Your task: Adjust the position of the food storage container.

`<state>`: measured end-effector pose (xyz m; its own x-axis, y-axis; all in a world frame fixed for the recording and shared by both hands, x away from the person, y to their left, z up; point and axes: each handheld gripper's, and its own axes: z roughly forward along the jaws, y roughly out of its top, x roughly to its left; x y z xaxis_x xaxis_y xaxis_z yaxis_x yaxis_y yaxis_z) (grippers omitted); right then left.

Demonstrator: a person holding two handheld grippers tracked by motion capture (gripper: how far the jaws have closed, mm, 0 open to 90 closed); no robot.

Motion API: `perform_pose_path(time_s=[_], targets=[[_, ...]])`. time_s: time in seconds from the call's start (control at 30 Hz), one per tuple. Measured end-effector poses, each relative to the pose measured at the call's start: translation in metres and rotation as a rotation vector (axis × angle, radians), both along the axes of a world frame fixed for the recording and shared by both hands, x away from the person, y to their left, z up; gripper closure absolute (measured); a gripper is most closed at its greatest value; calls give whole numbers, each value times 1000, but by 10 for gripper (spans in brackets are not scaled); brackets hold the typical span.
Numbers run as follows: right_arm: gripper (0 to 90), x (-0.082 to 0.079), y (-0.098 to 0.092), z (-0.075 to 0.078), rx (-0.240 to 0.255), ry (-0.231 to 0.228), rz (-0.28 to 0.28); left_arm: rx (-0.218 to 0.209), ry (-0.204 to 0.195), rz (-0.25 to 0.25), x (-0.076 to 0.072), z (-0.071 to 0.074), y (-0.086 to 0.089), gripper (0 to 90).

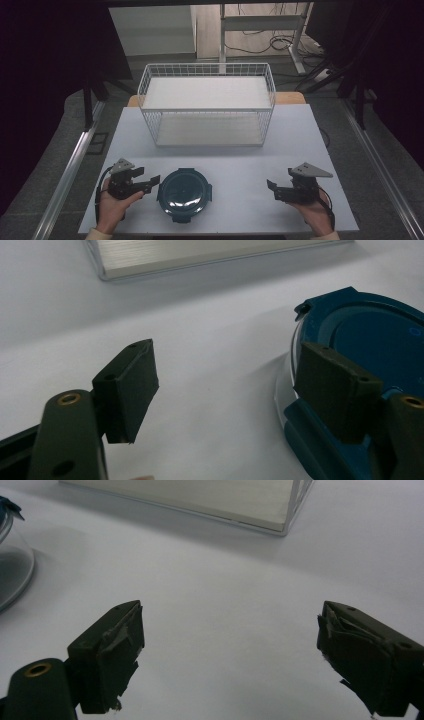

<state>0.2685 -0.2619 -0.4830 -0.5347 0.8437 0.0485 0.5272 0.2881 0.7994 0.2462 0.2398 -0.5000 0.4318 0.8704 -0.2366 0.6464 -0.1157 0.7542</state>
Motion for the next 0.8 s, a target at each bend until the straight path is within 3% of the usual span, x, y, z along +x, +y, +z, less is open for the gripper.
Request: perform_pose_path(time_s=[0.13,0.4,0.63,0.8], targets=[[131,-2,-3,-2,-3,20,14,-3,-1,4,-1,1,1,250],[152,-2,-1,2,4,14,38,-12,-15,6,-5,4,7,249],[162,-4,3,6,17,16,35,-22,-22,0,-7,6,6,250],[164,-4,2,3,-3,23,28,-18,-27,-6,-9,10,5,251]])
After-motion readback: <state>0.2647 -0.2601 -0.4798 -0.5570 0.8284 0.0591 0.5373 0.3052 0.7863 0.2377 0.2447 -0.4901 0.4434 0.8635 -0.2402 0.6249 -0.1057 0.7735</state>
